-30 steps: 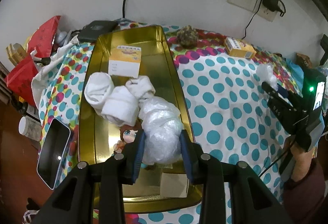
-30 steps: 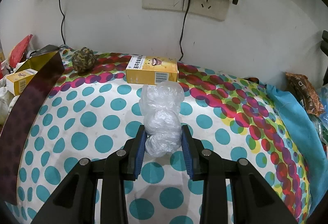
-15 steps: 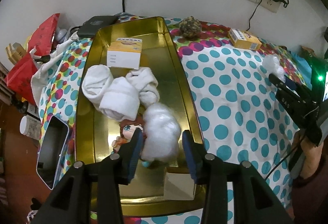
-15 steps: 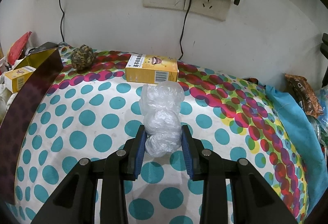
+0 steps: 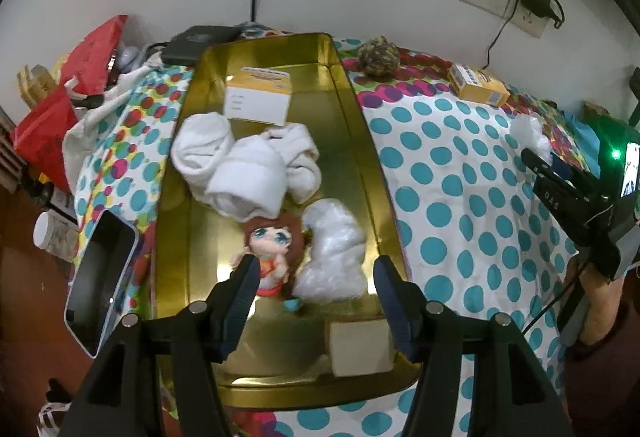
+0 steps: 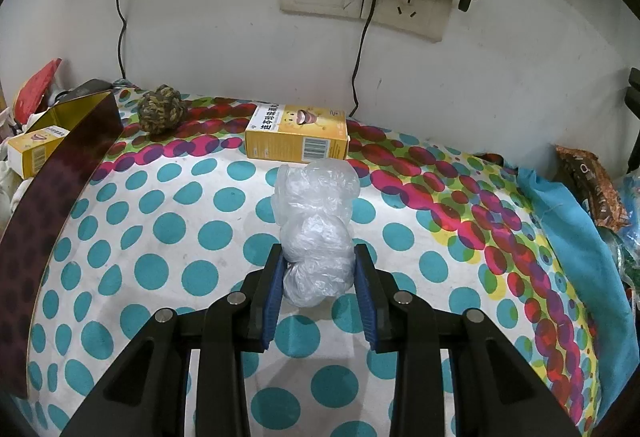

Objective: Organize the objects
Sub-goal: 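Lower the plastic bundle into the tray and open the left tool while the right tool holds its bundle, then carry the second plastic bundle into the gold tray and open the right tool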

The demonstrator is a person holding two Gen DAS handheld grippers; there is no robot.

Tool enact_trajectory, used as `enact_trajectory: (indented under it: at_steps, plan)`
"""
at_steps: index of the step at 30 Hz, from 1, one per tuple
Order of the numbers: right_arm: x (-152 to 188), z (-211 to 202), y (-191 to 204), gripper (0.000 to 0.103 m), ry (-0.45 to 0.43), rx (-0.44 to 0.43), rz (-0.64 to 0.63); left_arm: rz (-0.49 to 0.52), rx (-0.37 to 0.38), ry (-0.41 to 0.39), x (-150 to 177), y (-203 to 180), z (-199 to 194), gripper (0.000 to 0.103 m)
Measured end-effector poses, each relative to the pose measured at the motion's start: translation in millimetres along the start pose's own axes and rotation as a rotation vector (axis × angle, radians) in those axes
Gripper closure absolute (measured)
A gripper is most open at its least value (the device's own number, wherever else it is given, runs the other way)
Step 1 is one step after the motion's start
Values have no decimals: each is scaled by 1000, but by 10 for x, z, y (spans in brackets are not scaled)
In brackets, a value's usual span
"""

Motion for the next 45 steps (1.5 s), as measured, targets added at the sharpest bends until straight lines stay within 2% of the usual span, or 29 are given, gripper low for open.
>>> enact_trajectory:
  at_steps: [8,18,22,28,32,38,45]
  plan:
    - [-24,-52,-30,72,-27,6,8,-15,-35,-83,82,126,-228,43]
    - [-91,-181,20,72,-102,3,-21,-24,-27,-138,209,316,-417,42]
    - [-173,-315,153,72,-108,-46,-16,-34,-26,-160,251,417,-496,42]
    - [-468,-907,600,72,-212,-145,-83,-65,-8,-171,295,541,-538,42]
    - [-560,-1323,1005,72,-247,-262,-134,-87,0,-177,335,623,-574,42]
    - [-483,-1657,1553,72,-223,-379,-218,-99,5,-190,383,761,-648,42]
    - [-293,-1591,1913,72,-136,-385,-274,-113,8,-209,413,930,-696,42]
Point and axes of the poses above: each gripper's, at about its wrist camera, not at the fingertips, and z roughly the way its jaws point, y to its left, x to its underside, the point moved 10 cm from there along z, roughly the way its jaws point, and after that the axes turned 13 degrees about x, right-handed, at the moved point
